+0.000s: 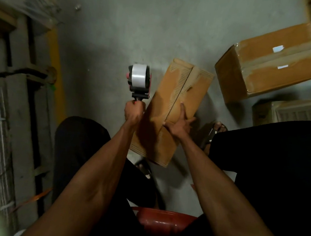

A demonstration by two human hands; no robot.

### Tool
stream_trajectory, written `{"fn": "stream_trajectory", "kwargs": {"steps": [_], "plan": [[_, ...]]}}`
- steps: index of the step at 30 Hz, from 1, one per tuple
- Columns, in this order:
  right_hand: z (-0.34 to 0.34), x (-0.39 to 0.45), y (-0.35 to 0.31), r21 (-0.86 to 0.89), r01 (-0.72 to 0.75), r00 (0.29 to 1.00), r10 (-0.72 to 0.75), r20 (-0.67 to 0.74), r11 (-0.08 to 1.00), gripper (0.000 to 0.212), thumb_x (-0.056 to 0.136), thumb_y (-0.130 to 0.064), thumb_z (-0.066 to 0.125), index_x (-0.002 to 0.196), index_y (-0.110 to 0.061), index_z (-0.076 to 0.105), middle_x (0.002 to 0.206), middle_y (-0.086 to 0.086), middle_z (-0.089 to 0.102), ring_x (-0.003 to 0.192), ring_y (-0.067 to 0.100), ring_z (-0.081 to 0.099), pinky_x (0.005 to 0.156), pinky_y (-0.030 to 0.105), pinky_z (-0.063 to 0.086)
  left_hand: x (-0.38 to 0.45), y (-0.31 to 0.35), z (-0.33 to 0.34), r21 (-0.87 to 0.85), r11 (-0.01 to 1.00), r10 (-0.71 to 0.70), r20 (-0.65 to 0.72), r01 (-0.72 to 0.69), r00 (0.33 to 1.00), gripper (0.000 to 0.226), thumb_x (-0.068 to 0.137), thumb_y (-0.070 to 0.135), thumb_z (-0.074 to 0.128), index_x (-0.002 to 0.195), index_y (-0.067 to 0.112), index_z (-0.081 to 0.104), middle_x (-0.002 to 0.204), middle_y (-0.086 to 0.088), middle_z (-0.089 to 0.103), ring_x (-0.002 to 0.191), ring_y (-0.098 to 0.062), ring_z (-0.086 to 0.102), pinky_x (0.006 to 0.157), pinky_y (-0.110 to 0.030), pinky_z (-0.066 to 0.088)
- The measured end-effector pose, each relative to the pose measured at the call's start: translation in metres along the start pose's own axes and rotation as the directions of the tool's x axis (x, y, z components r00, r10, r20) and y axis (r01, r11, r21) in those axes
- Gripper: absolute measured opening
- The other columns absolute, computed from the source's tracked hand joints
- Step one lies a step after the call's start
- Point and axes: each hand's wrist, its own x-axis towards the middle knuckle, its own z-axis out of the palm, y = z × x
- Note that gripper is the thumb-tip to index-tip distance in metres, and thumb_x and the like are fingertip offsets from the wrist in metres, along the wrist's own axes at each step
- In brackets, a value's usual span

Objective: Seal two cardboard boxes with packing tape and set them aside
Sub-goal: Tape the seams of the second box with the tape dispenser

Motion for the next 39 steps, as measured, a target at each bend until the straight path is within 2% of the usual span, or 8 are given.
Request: {"fn": "stream_trajectory", "kwargs": {"steps": [7,10,14,18,23,27,33,39], "plan": [[0.023,-0.009,0.006,0.137,0.017,0.97,-0.049,0.236,0.99,0.099,0.087,-0.03,0.074,0.155,-0.049,0.005,0.122,0.017,0.054,0.087,0.043,0.072,0.064,0.048,0.064,-0.033,-0.015,0.007,-0.096,0.995,0.015,0.099,-0.005,0.995,0.024,0.054,0.0,0.051,0.037,0.017,0.053,0.045,0.0,0.051,0.052,-0.023,0.049,0.053,-0.031,0.037],[0.016,-0.003,-0.001,0.057,0.133,0.989,-0.136,0.054,0.989,0.066,0.088,-0.027,0.07,0.145,-0.036,0.037,0.122,0.015,0.062,0.096,0.039,0.07,0.077,0.044,0.061,-0.042,-0.03,-0.003,-0.042,0.996,0.078,0.132,-0.073,0.988,0.014,0.057,0.011,0.045,0.047,0.014,0.054,0.048,-0.004,0.052,0.051,-0.023,0.049,0.05,-0.029,0.035],[-0.011,0.024,-0.009,-0.11,0.22,0.95,-0.238,-0.2,0.969,0.053,0.086,-0.028,0.071,0.134,-0.031,0.05,0.149,0.009,0.043,0.127,0.038,0.051,0.103,0.047,0.047,-0.045,-0.042,-0.013,-0.076,0.989,0.143,0.251,-0.128,0.957,0.021,0.074,0.013,0.044,0.055,0.01,0.053,0.053,-0.014,0.047,0.047,-0.022,0.042,0.048,-0.031,0.031],[-0.046,0.048,-0.015,-0.397,0.08,0.98,-0.145,-0.136,0.914,0.085,0.09,-0.037,0.072,0.154,-0.05,0.018,0.163,0.016,-0.006,0.137,0.052,0.028,0.109,0.063,0.034,-0.049,-0.045,-0.012,-0.042,0.989,0.147,0.332,-0.141,0.932,0.02,0.078,0.012,0.049,0.058,0.013,0.054,0.056,-0.014,0.048,0.045,-0.022,0.039,0.048,-0.032,0.031],[-0.054,0.064,0.0,-0.478,0.143,0.978,-0.198,-0.066,0.867,0.092,0.087,-0.05,0.073,0.153,-0.058,0.01,0.166,0.012,-0.022,0.146,0.061,0.006,0.113,0.076,0.009,-0.053,-0.037,-0.005,-0.086,0.99,0.133,0.348,-0.11,0.928,0.003,0.08,0.008,0.063,0.08,0.004,0.063,0.06,-0.007,0.049,0.039,-0.017,0.037,0.04,-0.023,0.029],[-0.05,0.055,0.01,-0.443,0.103,0.985,-0.154,-0.08,0.891,0.094,0.083,-0.049,0.077,0.152,-0.057,0.013,0.166,0.015,-0.012,0.136,0.056,0.035,0.112,0.074,0.019,-0.062,-0.028,0.005,-0.133,0.987,0.135,0.327,-0.096,0.936,0.008,0.082,0.006,0.056,0.077,0.003,0.062,0.057,-0.01,0.049,0.037,-0.019,0.036,0.039,-0.024,0.028],[-0.045,0.021,0.021,-0.336,0.047,0.998,-0.059,-0.025,0.941,0.079,0.078,-0.055,0.072,0.146,-0.044,0.035,0.15,0.015,0.021,0.127,0.055,0.043,0.111,0.063,0.035,-0.078,-0.01,0.006,-0.26,0.963,0.078,0.505,0.065,0.859,0.021,0.084,0.008,0.054,0.066,0.014,0.046,0.054,-0.003,0.034,0.044,-0.016,0.028,0.046,-0.029,0.02],[-0.064,-0.047,-0.014,0.236,0.367,0.93,-0.364,-0.06,0.9,0.076,0.082,0.012,0.057,0.149,-0.022,0.049,0.131,0.007,0.06,0.11,0.018,0.06,0.08,0.016,0.051,-0.104,0.028,-0.022,-0.302,0.905,0.017,0.73,0.3,0.683,0.033,0.098,0.019,0.049,0.066,0.018,0.04,0.046,0.007,0.029,0.032,-0.008,0.025,0.037,-0.017,0.025]]}}
